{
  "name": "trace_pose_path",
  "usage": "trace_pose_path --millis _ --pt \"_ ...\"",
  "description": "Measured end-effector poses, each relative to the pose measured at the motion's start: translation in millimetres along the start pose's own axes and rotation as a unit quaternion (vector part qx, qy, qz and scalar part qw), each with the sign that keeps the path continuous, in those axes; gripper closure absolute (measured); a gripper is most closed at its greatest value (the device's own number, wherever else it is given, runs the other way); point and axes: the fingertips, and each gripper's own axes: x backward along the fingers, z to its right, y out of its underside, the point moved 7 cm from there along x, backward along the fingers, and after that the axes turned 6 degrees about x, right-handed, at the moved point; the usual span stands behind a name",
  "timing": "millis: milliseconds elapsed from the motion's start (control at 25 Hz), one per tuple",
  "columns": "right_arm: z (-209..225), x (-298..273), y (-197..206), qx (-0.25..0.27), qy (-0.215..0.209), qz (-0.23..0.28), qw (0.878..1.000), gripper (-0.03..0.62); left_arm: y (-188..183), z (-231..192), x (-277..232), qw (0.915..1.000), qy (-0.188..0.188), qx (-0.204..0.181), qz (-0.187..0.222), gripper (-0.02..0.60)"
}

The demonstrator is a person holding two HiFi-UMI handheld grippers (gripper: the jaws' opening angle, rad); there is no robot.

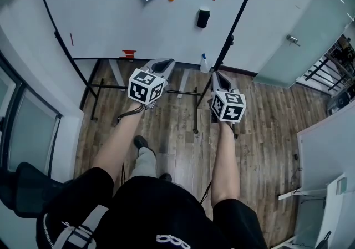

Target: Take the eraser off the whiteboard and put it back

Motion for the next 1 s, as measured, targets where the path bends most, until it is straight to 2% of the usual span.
trace_pose_path --millis 1000 --pt "-16.2 5.6 -10.0 0.013 -0.014 0.007 1.0 0.571 -1.2 6.4 5.7 0.9998 0.015 0.0 0.009 0.572"
